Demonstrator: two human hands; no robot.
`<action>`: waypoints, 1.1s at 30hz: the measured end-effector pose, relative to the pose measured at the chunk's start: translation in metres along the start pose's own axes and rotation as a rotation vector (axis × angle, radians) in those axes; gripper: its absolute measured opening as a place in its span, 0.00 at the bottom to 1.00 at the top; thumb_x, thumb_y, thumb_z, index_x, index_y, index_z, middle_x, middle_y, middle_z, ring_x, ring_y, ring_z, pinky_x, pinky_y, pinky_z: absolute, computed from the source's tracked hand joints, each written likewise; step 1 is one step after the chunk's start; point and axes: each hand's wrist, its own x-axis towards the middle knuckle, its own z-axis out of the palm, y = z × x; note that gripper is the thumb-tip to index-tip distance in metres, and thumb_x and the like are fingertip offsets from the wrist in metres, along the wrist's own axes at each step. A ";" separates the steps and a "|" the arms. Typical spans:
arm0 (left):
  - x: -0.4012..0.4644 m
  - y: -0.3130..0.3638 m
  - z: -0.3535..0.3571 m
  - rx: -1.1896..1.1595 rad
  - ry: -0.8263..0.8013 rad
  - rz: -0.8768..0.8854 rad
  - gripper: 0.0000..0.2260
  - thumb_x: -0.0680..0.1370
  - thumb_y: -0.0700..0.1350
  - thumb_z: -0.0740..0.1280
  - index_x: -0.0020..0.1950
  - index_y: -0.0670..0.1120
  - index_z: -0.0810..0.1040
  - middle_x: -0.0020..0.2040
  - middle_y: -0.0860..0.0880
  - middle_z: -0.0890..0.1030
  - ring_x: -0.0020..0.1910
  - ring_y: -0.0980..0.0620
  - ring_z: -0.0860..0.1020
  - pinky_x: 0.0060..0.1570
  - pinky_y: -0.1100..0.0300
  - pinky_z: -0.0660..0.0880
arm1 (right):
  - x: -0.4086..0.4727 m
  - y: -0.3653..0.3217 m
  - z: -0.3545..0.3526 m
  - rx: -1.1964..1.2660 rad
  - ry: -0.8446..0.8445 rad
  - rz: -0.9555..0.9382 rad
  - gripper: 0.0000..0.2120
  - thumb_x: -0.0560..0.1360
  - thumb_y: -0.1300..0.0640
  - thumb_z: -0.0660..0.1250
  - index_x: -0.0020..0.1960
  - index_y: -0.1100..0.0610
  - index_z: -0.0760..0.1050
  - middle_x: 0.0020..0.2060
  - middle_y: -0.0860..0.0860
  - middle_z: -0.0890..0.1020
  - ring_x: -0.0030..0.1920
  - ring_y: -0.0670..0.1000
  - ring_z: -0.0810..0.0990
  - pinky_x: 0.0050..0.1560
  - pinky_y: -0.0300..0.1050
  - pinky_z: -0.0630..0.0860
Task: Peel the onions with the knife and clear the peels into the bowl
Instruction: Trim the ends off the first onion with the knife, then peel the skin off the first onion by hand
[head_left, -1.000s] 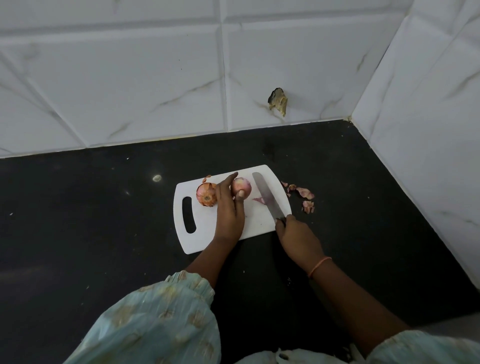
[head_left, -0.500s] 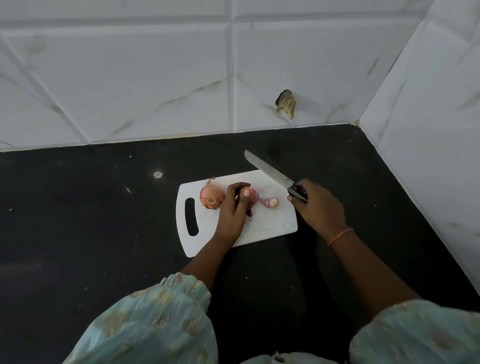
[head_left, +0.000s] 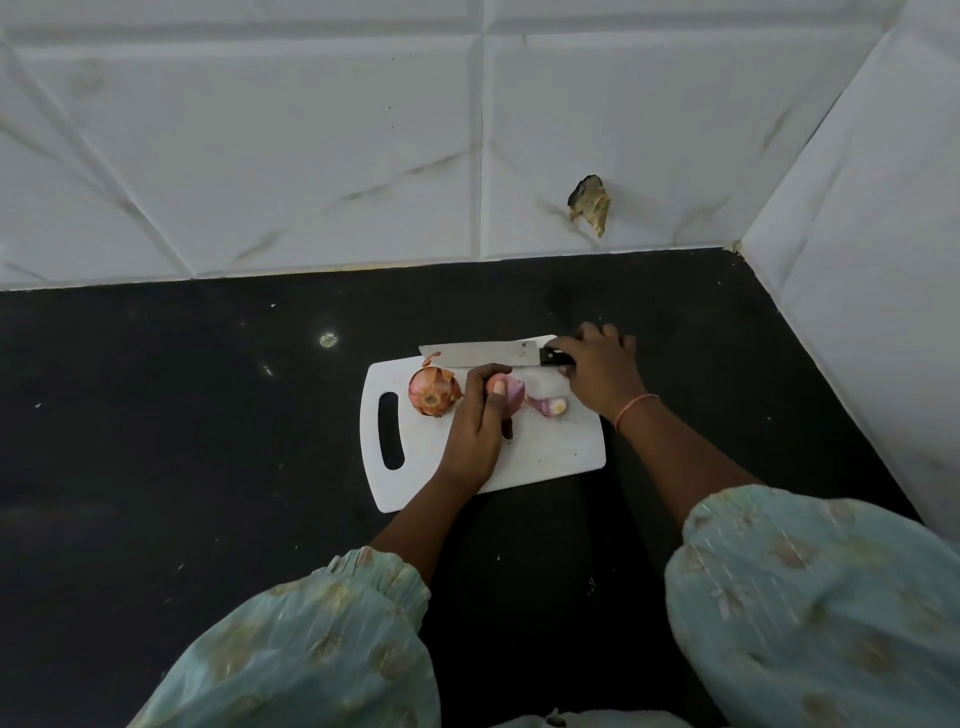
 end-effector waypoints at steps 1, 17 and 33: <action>0.000 0.001 0.000 -0.008 -0.001 0.001 0.11 0.86 0.51 0.52 0.63 0.49 0.70 0.50 0.51 0.78 0.36 0.52 0.75 0.37 0.58 0.75 | -0.003 -0.001 0.000 0.005 0.034 -0.009 0.19 0.79 0.55 0.63 0.69 0.46 0.72 0.63 0.54 0.73 0.65 0.58 0.67 0.65 0.57 0.62; -0.003 0.000 0.004 0.095 -0.022 0.074 0.11 0.86 0.52 0.53 0.64 0.51 0.70 0.55 0.54 0.76 0.47 0.56 0.77 0.43 0.65 0.75 | -0.100 0.021 0.004 0.308 0.364 0.291 0.10 0.74 0.65 0.68 0.53 0.56 0.82 0.53 0.56 0.77 0.55 0.59 0.74 0.55 0.54 0.73; 0.000 -0.002 0.000 0.059 0.006 0.054 0.11 0.86 0.47 0.54 0.60 0.42 0.70 0.50 0.52 0.78 0.48 0.61 0.77 0.50 0.64 0.74 | -0.081 -0.070 0.021 1.498 0.183 0.360 0.06 0.76 0.60 0.71 0.53 0.58 0.79 0.48 0.52 0.84 0.50 0.48 0.83 0.50 0.41 0.79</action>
